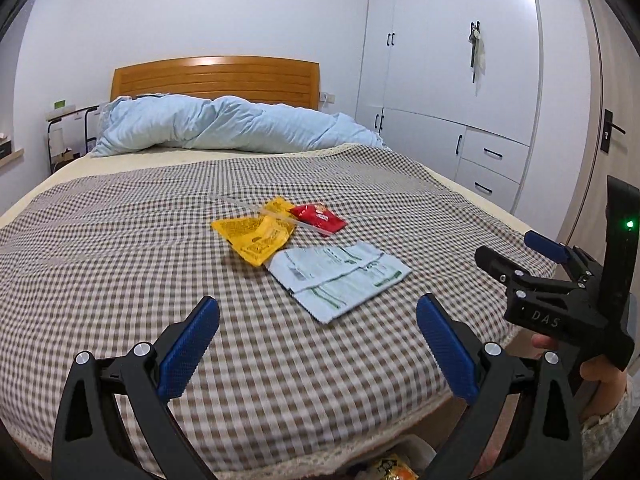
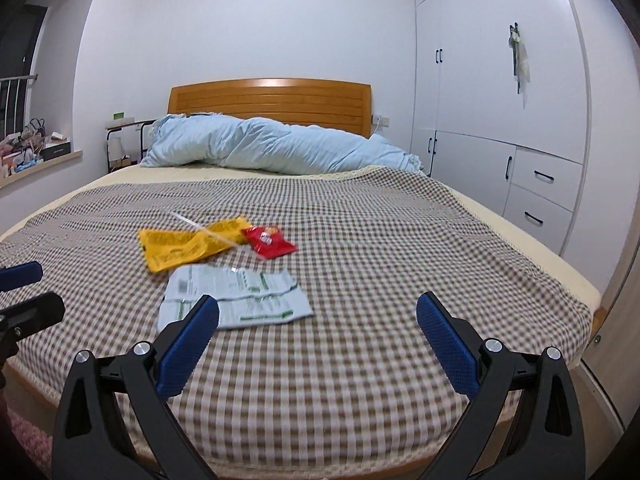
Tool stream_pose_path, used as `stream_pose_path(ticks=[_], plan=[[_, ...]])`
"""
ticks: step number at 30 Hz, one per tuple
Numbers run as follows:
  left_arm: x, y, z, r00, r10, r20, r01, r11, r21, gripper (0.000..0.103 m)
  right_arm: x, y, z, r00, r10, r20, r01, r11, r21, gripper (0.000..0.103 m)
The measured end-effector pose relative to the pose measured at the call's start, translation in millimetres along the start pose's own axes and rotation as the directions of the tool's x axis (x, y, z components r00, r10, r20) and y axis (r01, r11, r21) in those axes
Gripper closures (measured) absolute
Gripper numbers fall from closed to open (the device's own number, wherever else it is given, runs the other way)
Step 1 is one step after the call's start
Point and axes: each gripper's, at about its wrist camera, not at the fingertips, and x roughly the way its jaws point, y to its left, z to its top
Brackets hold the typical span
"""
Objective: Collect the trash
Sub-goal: 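Raise both open tools from the bin and move toward the bed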
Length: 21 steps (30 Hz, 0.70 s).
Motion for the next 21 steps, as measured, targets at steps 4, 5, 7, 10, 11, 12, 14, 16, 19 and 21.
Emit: stream_pose_path(ticks=[4, 5, 7, 10, 11, 12, 14, 16, 19, 21], plan=[[14, 4, 8, 1.0, 0.006, 0.0, -0.006, 1.0, -0.003, 0.007, 13, -5, 6, 1.0, 0.001, -0.011, -0.001, 1.0, 0.014, 0.008], [17, 6, 9, 1.0, 0.006, 0.001, -0.006, 1.0, -0.008, 0.007, 17, -6, 8, 1.0, 0.005, -0.016, -0.005, 1.0, 0.019, 0.008], [25, 12, 15, 1.0, 0.003, -0.001, -0.003, 1.0, -0.028, 0.007, 25, -7, 12, 1.0, 0.008, -0.025, -0.007, 1.0, 0.026, 0.008], [35, 19, 24, 1.0, 0.01, 0.002, -0.01, 0.999, -0.045, 0.007, 36, -10, 18, 1.0, 0.005, -0.028, -0.004, 0.999, 0.044, 0.008], [38, 21, 27, 1.0, 0.017, 0.003, -0.017, 0.999, -0.047, 0.007, 40, -11, 20, 1.0, 0.004, -0.03, -0.003, 0.999, 0.05, 0.008], [41, 22, 29, 1.0, 0.022, 0.005, -0.021, 0.999, -0.047, 0.007, 45, -11, 22, 0.999, 0.001, -0.033, 0.001, 0.998, 0.056, 0.008], [51, 26, 36, 0.999, 0.035, 0.004, -0.035, 0.998, -0.051, 0.007, 52, -13, 26, 0.999, -0.003, -0.036, 0.006, 0.997, 0.072, 0.008], [59, 28, 42, 0.999, 0.042, -0.002, -0.042, 0.998, -0.055, 0.007, 61, -14, 30, 0.999, 0.003, -0.044, 0.001, 0.995, 0.097, 0.008], [69, 33, 52, 0.999, 0.047, -0.006, -0.047, 0.997, -0.061, 0.007, 73, -13, 39, 0.999, 0.006, -0.047, 0.0, 0.993, 0.12, 0.008], [75, 35, 58, 0.999, 0.051, 0.0, -0.051, 0.997, -0.061, 0.007, 82, -11, 45, 0.999, 0.006, -0.048, 0.0, 0.991, 0.135, 0.008]])
